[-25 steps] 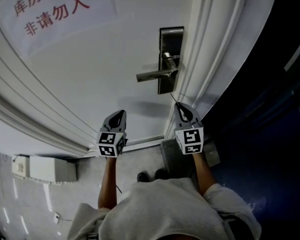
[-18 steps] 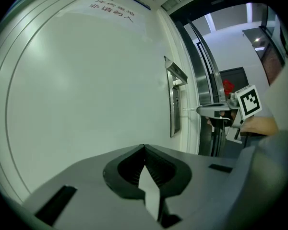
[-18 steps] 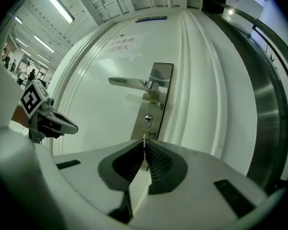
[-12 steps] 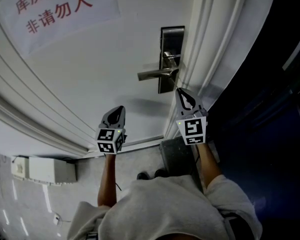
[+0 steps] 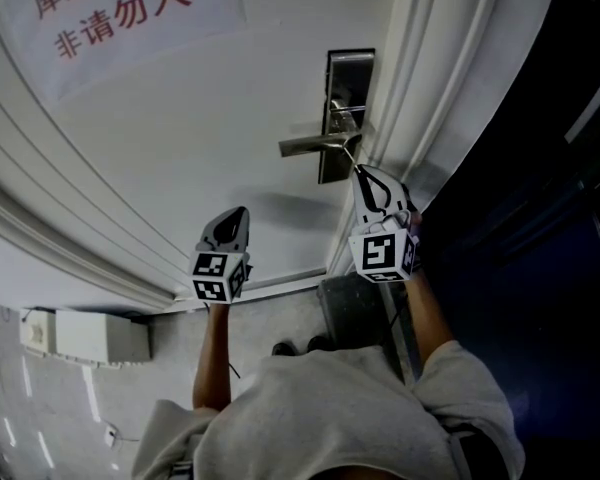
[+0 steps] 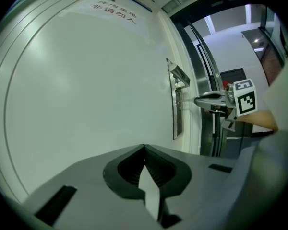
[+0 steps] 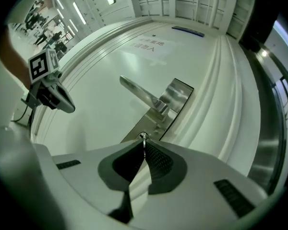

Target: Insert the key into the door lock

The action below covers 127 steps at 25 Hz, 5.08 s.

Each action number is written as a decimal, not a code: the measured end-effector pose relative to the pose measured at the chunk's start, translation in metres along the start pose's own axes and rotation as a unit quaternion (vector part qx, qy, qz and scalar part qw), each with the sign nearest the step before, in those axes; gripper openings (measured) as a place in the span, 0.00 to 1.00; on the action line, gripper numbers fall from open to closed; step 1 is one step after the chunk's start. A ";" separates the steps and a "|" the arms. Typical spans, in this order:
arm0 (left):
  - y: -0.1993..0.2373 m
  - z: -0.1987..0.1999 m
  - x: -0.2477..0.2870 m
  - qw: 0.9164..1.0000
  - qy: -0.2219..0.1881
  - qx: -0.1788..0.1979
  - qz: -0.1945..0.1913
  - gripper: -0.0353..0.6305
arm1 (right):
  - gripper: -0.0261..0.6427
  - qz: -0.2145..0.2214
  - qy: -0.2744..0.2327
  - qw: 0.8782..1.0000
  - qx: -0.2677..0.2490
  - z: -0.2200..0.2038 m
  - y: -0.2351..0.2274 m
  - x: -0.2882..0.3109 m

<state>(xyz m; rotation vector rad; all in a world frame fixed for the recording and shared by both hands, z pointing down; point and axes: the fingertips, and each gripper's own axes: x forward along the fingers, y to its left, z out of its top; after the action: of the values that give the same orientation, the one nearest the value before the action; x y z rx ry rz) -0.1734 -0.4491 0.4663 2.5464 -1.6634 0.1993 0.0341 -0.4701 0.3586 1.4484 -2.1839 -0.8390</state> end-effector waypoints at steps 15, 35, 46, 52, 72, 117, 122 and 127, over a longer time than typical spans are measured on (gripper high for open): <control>-0.006 -0.005 0.009 1.000 0.007 -0.001 -0.017 0.08 | 0.08 -0.018 0.030 0.947 -0.319 -0.008 0.013 0.001; -0.006 -0.018 0.012 1.000 0.017 -0.011 -0.020 0.08 | 0.08 -0.026 0.047 0.925 -0.376 -0.011 0.017 0.013; -0.012 -0.019 0.020 0.999 0.017 -0.011 -0.032 0.08 | 0.08 -0.032 0.064 0.919 -0.388 -0.012 0.016 0.015; -0.006 -0.019 0.019 0.999 0.016 -0.014 -0.030 0.08 | 0.08 -0.034 0.066 0.916 -0.394 -0.012 0.017 0.018; 0.006 -0.023 0.017 0.999 0.022 -0.017 -0.021 0.08 | 0.08 -0.034 0.054 0.912 -0.406 -0.011 0.020 0.046; -0.023 -0.021 0.016 0.999 0.021 -0.005 -0.043 0.08 | 0.08 -0.009 0.097 0.934 -0.345 -0.056 0.027 -0.021; -0.024 -0.022 0.019 0.999 0.025 -0.004 -0.043 0.08 | 0.08 -0.002 0.093 0.949 -0.301 -0.058 0.029 -0.022; -0.025 -0.020 0.018 0.999 0.023 -0.005 -0.042 0.08 | 0.07 0.009 0.091 0.981 -0.169 -0.058 0.030 -0.021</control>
<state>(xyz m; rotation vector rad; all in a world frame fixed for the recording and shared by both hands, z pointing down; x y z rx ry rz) -0.1442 -0.4525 0.4885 2.5772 -1.5348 0.2414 0.0569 -0.4576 0.4220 1.2799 -1.8146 -0.9735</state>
